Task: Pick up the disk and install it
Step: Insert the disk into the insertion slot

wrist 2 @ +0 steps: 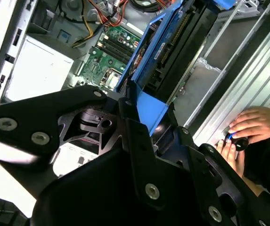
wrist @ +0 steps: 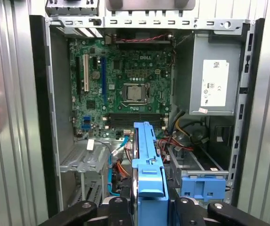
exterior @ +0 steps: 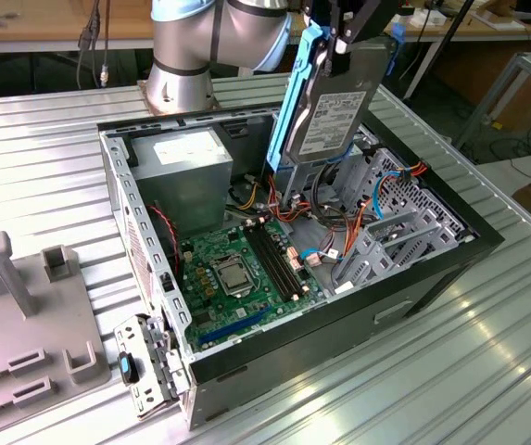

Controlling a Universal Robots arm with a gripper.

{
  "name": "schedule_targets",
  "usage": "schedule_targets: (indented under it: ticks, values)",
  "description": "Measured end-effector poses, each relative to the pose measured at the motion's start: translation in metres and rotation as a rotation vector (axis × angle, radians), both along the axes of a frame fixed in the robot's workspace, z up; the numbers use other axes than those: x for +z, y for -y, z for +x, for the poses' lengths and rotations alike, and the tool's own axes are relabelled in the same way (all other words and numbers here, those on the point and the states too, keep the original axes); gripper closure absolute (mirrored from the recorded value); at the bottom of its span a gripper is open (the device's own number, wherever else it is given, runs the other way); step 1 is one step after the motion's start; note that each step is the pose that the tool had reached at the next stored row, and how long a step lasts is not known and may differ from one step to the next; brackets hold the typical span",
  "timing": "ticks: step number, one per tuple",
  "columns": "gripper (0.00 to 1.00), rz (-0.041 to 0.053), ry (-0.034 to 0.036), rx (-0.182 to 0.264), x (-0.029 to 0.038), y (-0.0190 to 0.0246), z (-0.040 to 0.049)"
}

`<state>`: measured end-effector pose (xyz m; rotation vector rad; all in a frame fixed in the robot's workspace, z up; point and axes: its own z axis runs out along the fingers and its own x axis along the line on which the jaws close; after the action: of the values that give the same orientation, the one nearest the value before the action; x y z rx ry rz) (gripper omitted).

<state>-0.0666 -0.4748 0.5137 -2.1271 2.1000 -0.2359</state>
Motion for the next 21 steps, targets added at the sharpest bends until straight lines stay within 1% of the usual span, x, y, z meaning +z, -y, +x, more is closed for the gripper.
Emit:
schedule_targets:
  ticks: [1, 2, 3, 4, 6, 9, 10, 13, 15, 18, 19, 20, 21]
  values:
    - [0.63, 0.0002, 0.0009, 0.000, -0.0003, 0.0068, 0.0000]
    - [0.63, 0.0008, 0.0036, 0.000, -0.0005, 0.0124, 0.0000]
    - [0.63, 0.0013, 0.0114, 0.000, -0.0009, 0.0156, 0.0000]
    - [0.63, 0.0017, 0.0169, 0.000, -0.0011, 0.0165, 0.0002]
    - [0.63, 0.0017, 0.0250, 0.000, -0.0020, 0.0175, 0.0022]
    - [0.63, 0.0017, 0.0266, -0.002, -0.0044, 0.0184, 0.0063]
    - [0.63, 0.0014, 0.0268, -0.002, -0.0049, 0.0198, 0.0073]
    - [0.63, 0.0022, 0.0286, -0.002, -0.0074, 0.0287, 0.0081]
    - [0.63, 0.0020, 0.0286, -0.003, -0.0087, 0.0346, 0.0085]
    - [0.63, 0.0027, 0.0286, -0.003, -0.0111, 0.0447, 0.0093]
    - [0.63, 0.0028, 0.0286, -0.003, -0.0117, 0.0470, 0.0100]
    - [0.63, 0.0046, 0.0288, -0.003, -0.0133, 0.0496, 0.0134]
    - [0.63, 0.0057, 0.0285, -0.003, -0.0147, 0.0508, 0.0198]
